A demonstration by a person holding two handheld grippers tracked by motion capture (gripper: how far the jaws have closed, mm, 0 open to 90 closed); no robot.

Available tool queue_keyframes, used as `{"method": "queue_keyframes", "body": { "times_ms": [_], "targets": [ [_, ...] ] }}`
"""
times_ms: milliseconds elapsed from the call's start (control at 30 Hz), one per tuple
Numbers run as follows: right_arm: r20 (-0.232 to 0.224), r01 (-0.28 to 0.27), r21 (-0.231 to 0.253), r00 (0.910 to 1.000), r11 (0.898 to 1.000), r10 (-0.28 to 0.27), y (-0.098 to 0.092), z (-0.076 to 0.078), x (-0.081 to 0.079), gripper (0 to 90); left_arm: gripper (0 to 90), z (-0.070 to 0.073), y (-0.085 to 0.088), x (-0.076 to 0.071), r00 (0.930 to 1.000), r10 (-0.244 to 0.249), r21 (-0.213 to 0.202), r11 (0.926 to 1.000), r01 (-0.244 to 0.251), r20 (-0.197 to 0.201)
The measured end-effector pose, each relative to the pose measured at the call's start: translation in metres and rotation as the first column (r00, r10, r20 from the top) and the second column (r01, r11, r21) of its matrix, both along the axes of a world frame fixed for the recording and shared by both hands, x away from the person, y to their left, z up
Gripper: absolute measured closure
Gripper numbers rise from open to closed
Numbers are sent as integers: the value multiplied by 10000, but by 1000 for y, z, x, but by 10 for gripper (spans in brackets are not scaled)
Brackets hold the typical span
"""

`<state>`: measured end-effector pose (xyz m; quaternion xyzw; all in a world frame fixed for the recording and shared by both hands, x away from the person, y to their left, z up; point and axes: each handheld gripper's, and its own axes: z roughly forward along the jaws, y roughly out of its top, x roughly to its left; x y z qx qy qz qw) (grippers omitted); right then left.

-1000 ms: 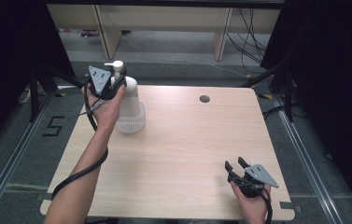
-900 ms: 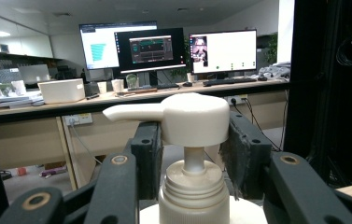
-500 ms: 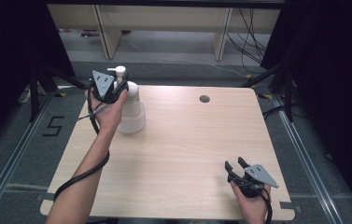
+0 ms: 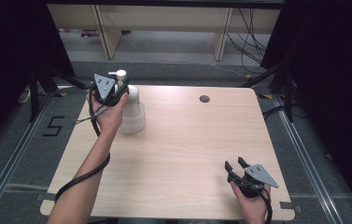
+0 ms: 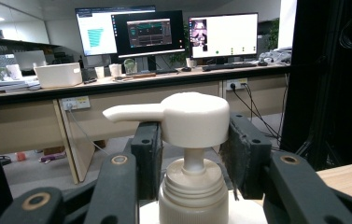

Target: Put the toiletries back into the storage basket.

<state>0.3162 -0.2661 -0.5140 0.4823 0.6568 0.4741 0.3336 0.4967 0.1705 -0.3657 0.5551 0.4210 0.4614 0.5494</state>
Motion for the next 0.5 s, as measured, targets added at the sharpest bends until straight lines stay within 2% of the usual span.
{"method": "queue_keyframes", "body": {
  "times_ms": [167, 333, 500],
  "targets": [
    [-24, 50, 123, 10000, 9999, -50, 1, 0, -1, 441, 591, -4, 0, 1, 10000, 1, 47, 10000, -1, -83],
    [-69, 38, 45, 10000, 10000, -37, 1, 0, -1, 441, 591, -7, -1, 1, 9999, 2, 77, 10000, -1, -152],
    [85, 11, 49, 10000, 10000, -11, 0, 0, 0, 441, 591, -10, -2, 2, 9997, 0, 112, 9999, 3, -230]
  ]
}}
